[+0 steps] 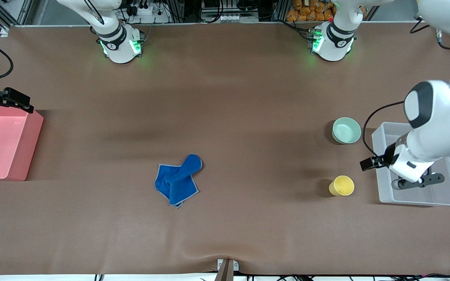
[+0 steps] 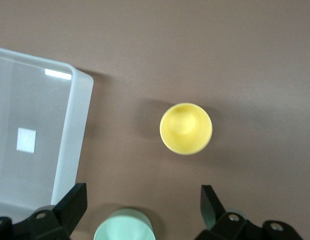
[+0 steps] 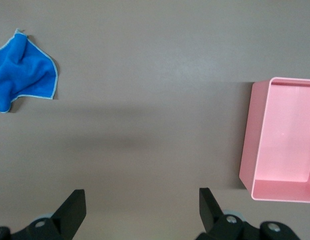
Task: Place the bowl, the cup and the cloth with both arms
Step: 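Reach the left gripper to the yellow cup while the right gripper reaches the cloth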
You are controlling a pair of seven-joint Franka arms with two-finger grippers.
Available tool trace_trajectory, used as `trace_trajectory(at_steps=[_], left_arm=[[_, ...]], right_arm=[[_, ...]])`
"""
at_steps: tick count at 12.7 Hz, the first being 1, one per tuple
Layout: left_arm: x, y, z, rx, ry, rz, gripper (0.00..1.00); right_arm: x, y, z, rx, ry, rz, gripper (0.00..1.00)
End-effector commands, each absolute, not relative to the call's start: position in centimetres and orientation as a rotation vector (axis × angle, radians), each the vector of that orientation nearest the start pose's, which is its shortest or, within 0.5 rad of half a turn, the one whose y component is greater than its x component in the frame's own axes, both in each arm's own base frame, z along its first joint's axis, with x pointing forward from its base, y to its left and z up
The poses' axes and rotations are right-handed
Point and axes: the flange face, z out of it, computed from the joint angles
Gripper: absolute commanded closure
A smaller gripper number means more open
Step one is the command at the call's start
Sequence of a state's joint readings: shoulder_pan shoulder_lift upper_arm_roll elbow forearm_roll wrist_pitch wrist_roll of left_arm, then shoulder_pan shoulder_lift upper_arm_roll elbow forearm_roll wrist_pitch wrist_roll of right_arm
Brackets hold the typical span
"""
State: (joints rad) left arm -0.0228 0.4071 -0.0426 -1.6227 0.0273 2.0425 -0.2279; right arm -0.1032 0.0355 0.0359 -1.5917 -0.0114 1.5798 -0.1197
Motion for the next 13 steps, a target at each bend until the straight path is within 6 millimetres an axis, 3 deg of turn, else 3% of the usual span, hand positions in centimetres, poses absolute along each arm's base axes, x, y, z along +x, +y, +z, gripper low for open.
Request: trace_trajectory(at_steps=[1, 3, 5, 6, 9, 11, 13], left_arm=[[68.9, -2.8, 35.3, -3.136, -0.176, -0.049, 0.00], [69.2, -2.7, 32.3, -3.143, -0.180, -0.026, 0.00], [69.7, -3.1, 30.9, -3.151, -0.179, -0.059, 0.00], [69.8, -3.0, 30.3, -3.162, -0.192, -0.057, 0.00], [70.0, -3.1, 28.2, -3.174, -0.208, -0.055, 0.00], [70.1, -3.3, 27.1, -3.172, -0.201, -0.060, 0.06], [70.2, -3.2, 26.1, -3.169, -0.200, -0.073, 0.19]], right_arm=[[58.7, -1.8, 57.4, -3.135, -0.128, 0.057, 0.00], [61.9, 0.1, 52.1, -3.127, -0.177, 0.069, 0.00], [64.2, 2.8, 48.4, -3.122, -0.230, 0.014, 0.00], [64.4, 4.0, 47.4, -3.113, -0.258, 0.035, 0.00], [65.0, 11.0, 43.5, -3.086, -0.388, 0.042, 0.00], [65.7, 14.7, 40.8, -3.080, -0.398, -0.019, 0.00], [66.3, 17.9, 37.8, -3.073, -0.390, -0.078, 0.00]])
